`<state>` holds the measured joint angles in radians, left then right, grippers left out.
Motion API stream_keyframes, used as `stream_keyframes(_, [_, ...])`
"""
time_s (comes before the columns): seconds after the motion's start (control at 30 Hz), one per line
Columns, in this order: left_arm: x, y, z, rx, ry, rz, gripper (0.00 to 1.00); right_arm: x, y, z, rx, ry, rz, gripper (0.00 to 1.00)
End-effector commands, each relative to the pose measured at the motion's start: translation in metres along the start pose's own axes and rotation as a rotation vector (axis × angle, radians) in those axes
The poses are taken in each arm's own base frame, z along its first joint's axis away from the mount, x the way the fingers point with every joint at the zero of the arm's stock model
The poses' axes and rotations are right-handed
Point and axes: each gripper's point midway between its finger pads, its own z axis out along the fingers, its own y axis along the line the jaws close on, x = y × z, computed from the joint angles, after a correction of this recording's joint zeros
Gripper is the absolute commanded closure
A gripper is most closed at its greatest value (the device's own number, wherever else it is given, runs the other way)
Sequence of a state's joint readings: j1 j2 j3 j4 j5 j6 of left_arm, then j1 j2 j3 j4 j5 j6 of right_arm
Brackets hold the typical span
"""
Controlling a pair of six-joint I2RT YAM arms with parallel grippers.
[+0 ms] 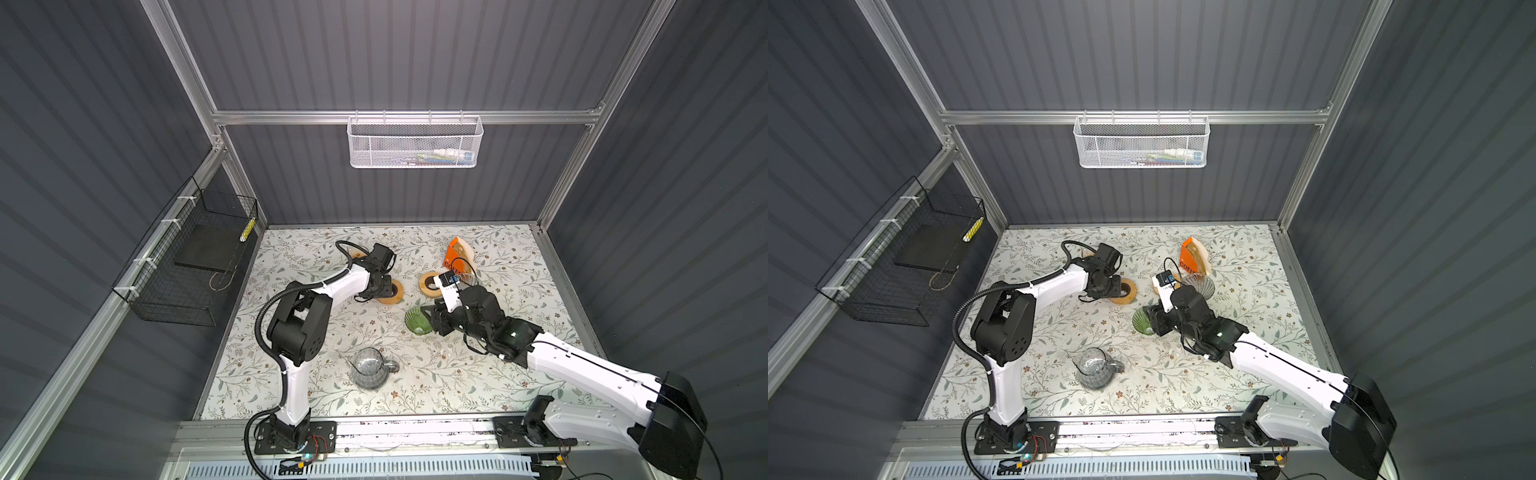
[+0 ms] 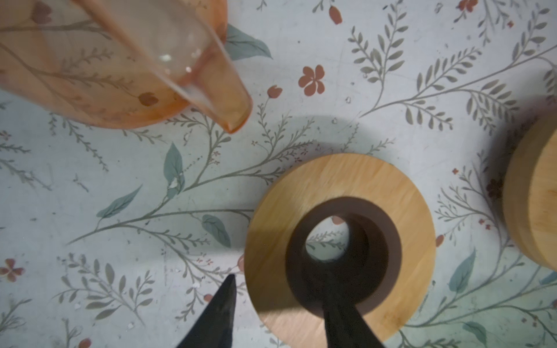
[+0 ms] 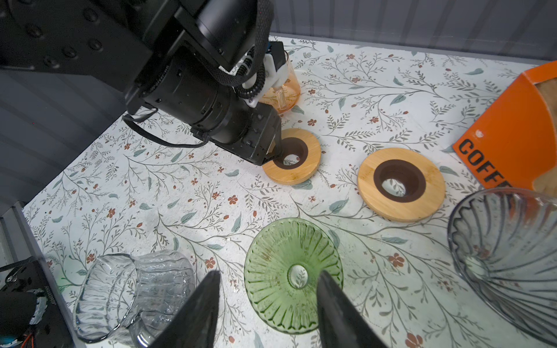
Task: Place the coffee filter in the dripper
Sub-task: 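Lower the left gripper into the nearer wooden ring and close on it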
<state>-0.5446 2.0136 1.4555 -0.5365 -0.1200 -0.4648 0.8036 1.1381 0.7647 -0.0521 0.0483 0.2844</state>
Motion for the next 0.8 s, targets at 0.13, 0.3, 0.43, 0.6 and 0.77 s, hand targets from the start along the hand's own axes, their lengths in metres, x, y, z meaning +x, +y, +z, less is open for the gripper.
stream_keyframes(0.13, [-0.001,-0.005,0.006,0.004,0.001,-0.001,0.53,0.0,-0.001,0.001,-0.003,-0.003,0.01,0.47])
stream_keyframes(0.3, [-0.003,-0.007,0.006,0.017,-0.004,-0.005,0.53,-0.001,-0.001,0.0,-0.004,-0.004,0.01,0.47])
stream_keyframes(0.43, [-0.003,-0.008,0.008,0.023,-0.006,-0.005,0.51,-0.001,-0.001,0.0,-0.002,-0.004,0.012,0.47])
stream_keyframes(0.6, [-0.002,-0.009,0.012,0.025,-0.001,-0.006,0.51,-0.001,-0.001,0.0,-0.002,-0.005,0.014,0.47])
stream_keyframes(0.77, [-0.002,-0.008,0.014,0.021,-0.003,-0.008,0.51,-0.002,-0.001,0.0,-0.003,-0.005,0.012,0.46])
